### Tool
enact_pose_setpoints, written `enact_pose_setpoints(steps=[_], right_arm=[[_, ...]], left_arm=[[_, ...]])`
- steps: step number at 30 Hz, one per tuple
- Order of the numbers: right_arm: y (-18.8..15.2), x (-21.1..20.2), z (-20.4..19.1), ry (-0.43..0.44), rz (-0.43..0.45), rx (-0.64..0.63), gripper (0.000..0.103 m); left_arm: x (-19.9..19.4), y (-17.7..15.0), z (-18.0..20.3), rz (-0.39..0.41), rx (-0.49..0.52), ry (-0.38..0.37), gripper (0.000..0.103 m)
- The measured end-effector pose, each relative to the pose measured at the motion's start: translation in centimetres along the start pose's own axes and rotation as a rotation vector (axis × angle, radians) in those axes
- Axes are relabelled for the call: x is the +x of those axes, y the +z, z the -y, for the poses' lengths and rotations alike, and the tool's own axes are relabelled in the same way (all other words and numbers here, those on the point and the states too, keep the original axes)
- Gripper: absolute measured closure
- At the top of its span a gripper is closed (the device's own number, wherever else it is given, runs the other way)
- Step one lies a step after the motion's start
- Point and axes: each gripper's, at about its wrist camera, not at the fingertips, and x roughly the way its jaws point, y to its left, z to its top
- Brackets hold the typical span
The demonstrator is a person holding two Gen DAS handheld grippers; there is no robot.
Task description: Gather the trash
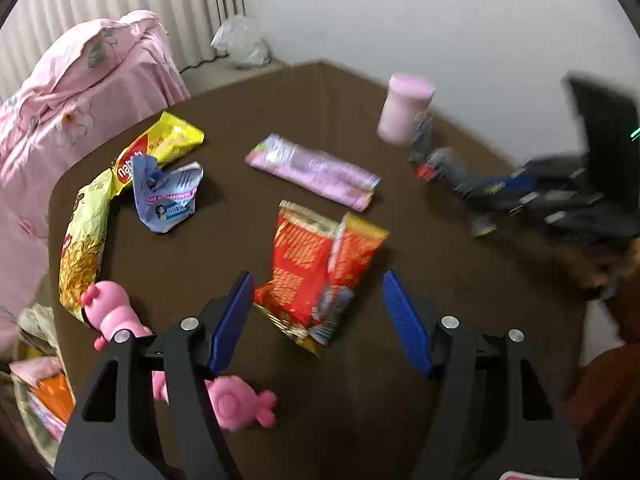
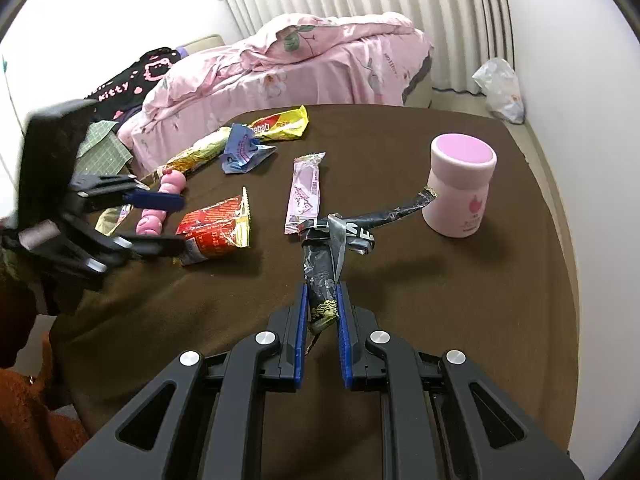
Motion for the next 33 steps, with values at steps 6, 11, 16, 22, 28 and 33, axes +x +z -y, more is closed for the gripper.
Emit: enact_pose_setpoints(steps=[6, 11, 16, 22, 28, 33], right_arm=[[0.1, -0.9, -1.3, -0.058, 0.02, -0.075, 0.089], [0.8, -1.3, -2.4, -0.067, 0.045, -0.111, 0.089], [1.8, -2.3, -4.6, -0.079, 0.091, -0.193, 0.089], [2.4, -3.8, -6.1, -0.097, 0.134, -0.233, 0.089], [1.5, -4.7, -5.8, -0.109, 0.126, -0.216, 0.089], [0.7, -4.7, -4.4, -0.093, 0.111, -0.155, 0.089]], left_arm=[[0.5, -0.6, -0.9, 0.011, -0.104, 0.004, 0.06], [-2.3, -0.7, -1.5, 0.095, -0.17, 0.021, 0.078], [-5.1, -1.0, -1.6, 0.155, -0.192, 0.028, 0.08], [-5.4, -1.8, -1.7, 0.157, -0.218, -0.001, 0.079], [-5.6, -3.6, -1.9, 0.163, -0.241, -0.063, 0.052], [-4.5, -3.9, -1.1, 0.106, -0.196, -0.053, 0.044]])
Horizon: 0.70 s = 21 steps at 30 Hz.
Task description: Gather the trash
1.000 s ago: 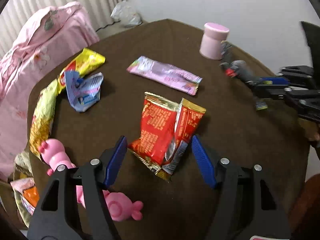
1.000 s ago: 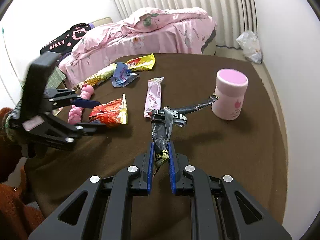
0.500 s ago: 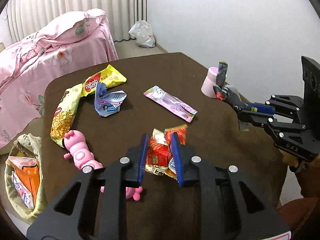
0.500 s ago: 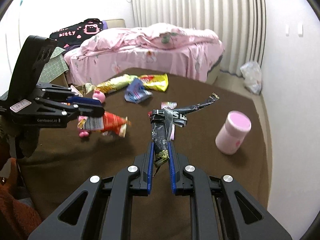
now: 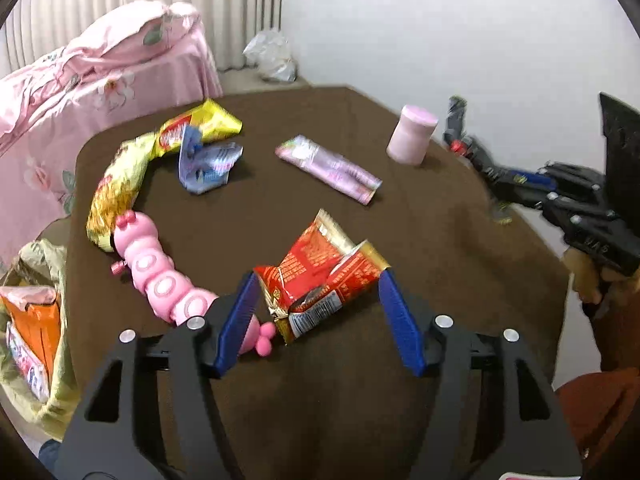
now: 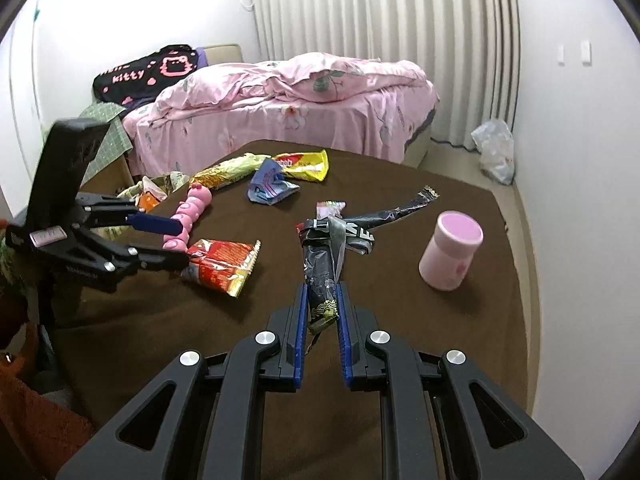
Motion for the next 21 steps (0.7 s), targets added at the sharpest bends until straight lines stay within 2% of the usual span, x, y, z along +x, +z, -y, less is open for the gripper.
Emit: enact_pose_setpoints(steps=[4, 5, 7, 9, 10, 12, 14, 17, 19, 21], right_arm=[[-0.5, 0.2, 0.2, 0.006, -0.006, 0.011, 0.089], [-0.5, 0.2, 0.2, 0.006, -0.005, 0.01, 0.089], [-0.6, 0.1, 0.2, 0.005, -0.003, 0.01, 0.089], [-0.8, 0.1, 0.4, 0.009, -0.001, 0.018, 0.089], [-0.9, 0.2, 0.5, 0.01, -0.002, 0.022, 0.089], [-1.1, 0.5, 0.7, 0.013, -0.007, 0.033, 0.089], [-1.3, 0.8, 0.7, 0.023, -0.017, 0.043, 0.089], [-1.4, 1.0, 0.5, 0.031, -0.024, 0.033, 0.089], [-1.4, 0.8, 0.2, 0.036, -0.022, 0.022, 0.089], [-1.4, 0.7, 0.0, 0.039, -0.02, 0.015, 0.089]], left_arm=[[1.1, -0.8, 1.5, -0.069, -0.013, -0.133, 0.044], [0.8, -1.0, 2.5, -0.067, 0.016, -0.165, 0.044], [0.0, -1.0, 3.4, -0.036, 0.063, -0.171, 0.044], [-0.9, -0.7, 3.9, 0.018, 0.122, -0.122, 0.043], [-0.9, -0.5, 3.9, 0.034, 0.14, -0.069, 0.042], [0.0, 0.1, 3.5, 0.016, 0.141, 0.008, 0.034], [1.8, 0.4, 3.1, -0.032, 0.143, 0.017, 0.027], [4.1, 0.1, 2.9, -0.085, 0.199, 0.11, 0.027], [4.7, 0.0, 2.2, -0.096, 0.185, 0.121, 0.031], [4.8, 0.0, 1.5, -0.107, 0.134, 0.099, 0.043]])
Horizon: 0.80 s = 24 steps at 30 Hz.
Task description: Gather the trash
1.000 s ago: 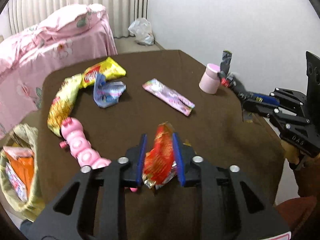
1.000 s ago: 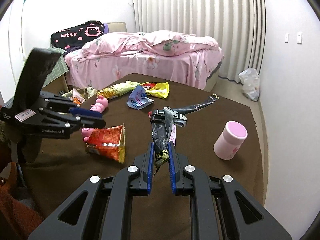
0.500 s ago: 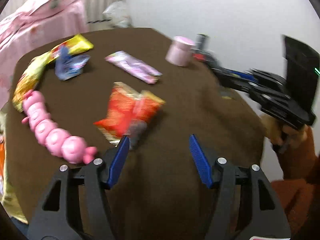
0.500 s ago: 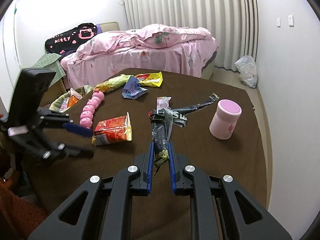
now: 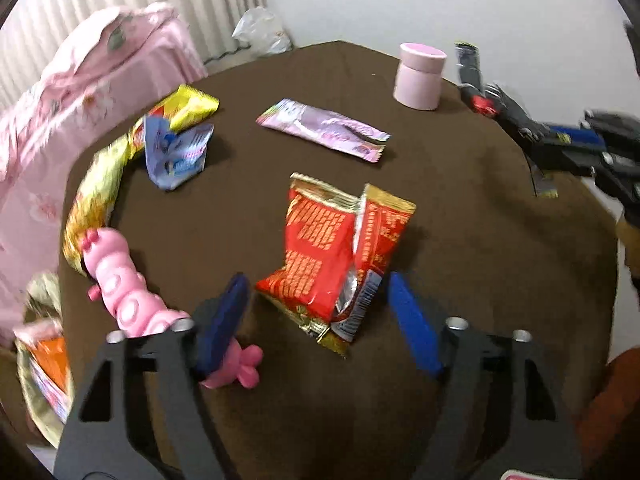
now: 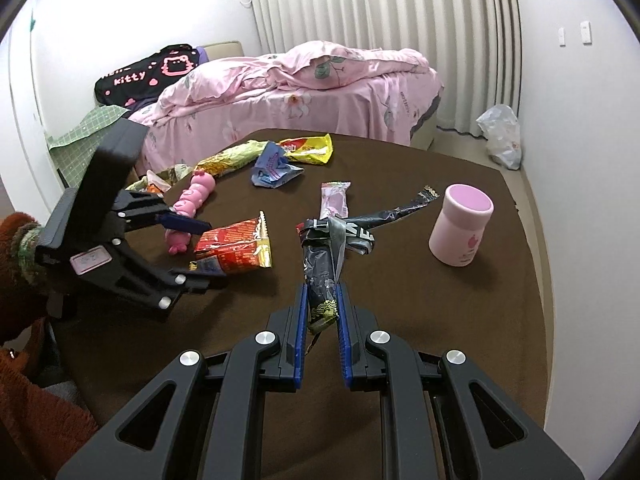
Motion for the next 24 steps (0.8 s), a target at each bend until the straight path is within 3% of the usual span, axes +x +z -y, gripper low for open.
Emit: enact_pose_setpoints(steps=[1, 4, 6, 14, 24], right_arm=[[0.0, 0.0, 0.0, -0.001, 0.0, 0.001, 0.089], [0.0, 0.0, 0.0, -0.001, 0.0, 0.007, 0.089], [0.2, -0.3, -0.2, -0.003, 0.004, 0.002, 0.089], [2.3, -1.5, -1.5, -0.003, 0.054, -0.048, 0.089], [6.7, -1.4, -7.1, 0.027, 0.101, -0.216, 0.089]], left_arm=[[-0.1, -0.1, -0.3, 0.0, -0.025, -0.015, 0.045], [-1.0, -0.1, -0.8, 0.038, -0.055, -0.026, 0.071], [-1.9, 0.0, -1.2, 0.067, -0.091, -0.017, 0.08], [-7.4, 0.6, -1.9, 0.222, -0.155, 0.012, 0.085], [-11.9, -1.3, -6.0, 0.326, -0.275, 0.037, 0.087]])
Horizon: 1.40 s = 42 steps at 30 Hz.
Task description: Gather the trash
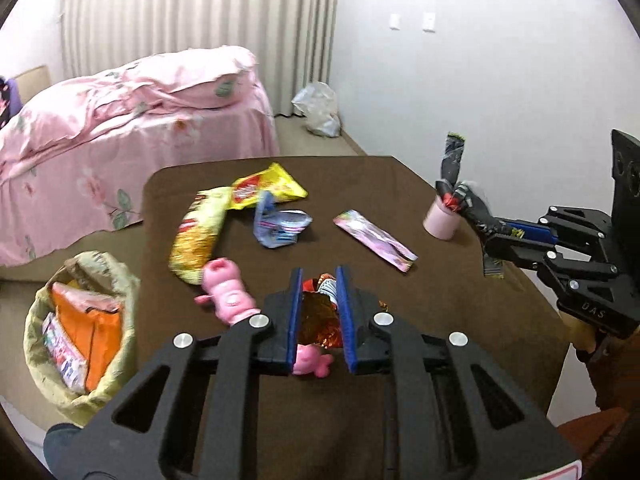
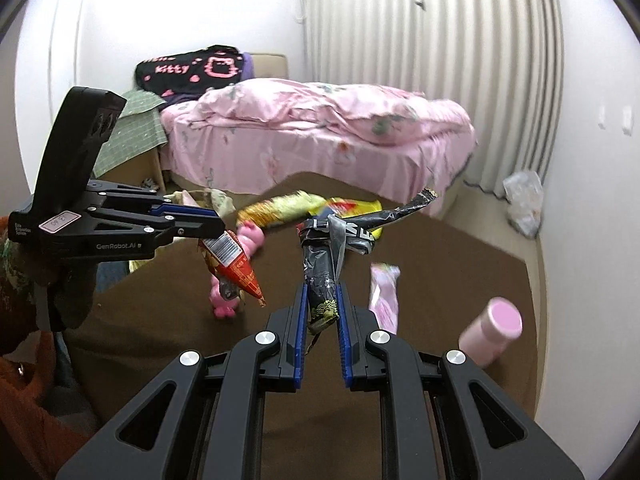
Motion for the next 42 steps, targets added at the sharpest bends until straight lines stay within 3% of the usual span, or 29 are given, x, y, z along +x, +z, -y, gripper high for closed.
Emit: enact_pose_setpoints(steps=[6, 14, 18, 23, 24, 25, 26, 27, 33, 34, 36, 37, 39, 42], right_arm=[[2.5, 0.3, -1.6, 0.051, 0.022, -0.034, 0.089], [5.6, 2.7, -4.5, 0.127, 0.029, -0.105, 0.089], [6.8, 4.3, -5.6, 0.154, 0.031, -0.124, 0.089], [6.3, 5.8, -6.3, 0.176, -0.005, -0.126, 0.089], [5.9, 6.0, -6.3, 0.175, -0.014, -0.127, 0.089], [5.7, 6.0, -6.3, 0.173, -0.018, -0.128, 0.089], [5.4, 6.0, -6.3, 0.169, -0.022, -0.13, 0.089], [5.1, 6.0, -6.1, 0.166, -0.024, -0.129, 0.089], [4.1, 6.2, -5.6, 0.168, -0.047, -0.102, 0.089], [4.1, 6.3, -5.7, 0.17, -0.048, -0.102, 0.089], [4.0, 6.5, -5.8, 0.173, -0.052, -0.108, 0.089], [4.0, 6.6, -5.8, 0.174, -0.052, -0.109, 0.089], [4.3, 6.8, -6.0, 0.18, -0.05, -0.112, 0.089], [4.9, 7.6, -6.5, 0.205, -0.046, -0.119, 0.089]], left_arm=[[-2.4, -0.5, -3.6, 0.051, -0.083, 0.031, 0.091], [-6.5, -0.9, -12.3, 0.148, -0.259, 0.18, 0.1], [-6.8, -1.9, -15.6, 0.136, -0.323, 0.205, 0.1], [-4.7, -5.1, -16.0, 0.041, -0.366, 0.155, 0.1], [-4.5, -5.6, -15.9, 0.032, -0.381, 0.133, 0.098], [-4.3, -6.2, -15.6, 0.026, -0.398, 0.102, 0.084], [-4.3, -6.8, -15.3, 0.026, -0.407, 0.088, 0.061], [-4.2, -7.2, -15.0, 0.029, -0.414, 0.081, 0.048], [-0.7, -8.3, -14.2, -0.074, -0.483, 0.072, 0.048], [-0.1, -8.3, -14.2, -0.091, -0.496, 0.075, 0.051], [0.2, -8.2, -14.4, -0.086, -0.516, 0.071, 0.071], [0.0, -8.1, -14.4, -0.069, -0.521, 0.069, 0.075], [-0.2, -7.8, -14.4, -0.056, -0.507, 0.081, 0.098], [-0.5, -7.8, -14.5, -0.051, -0.484, 0.108, 0.098]])
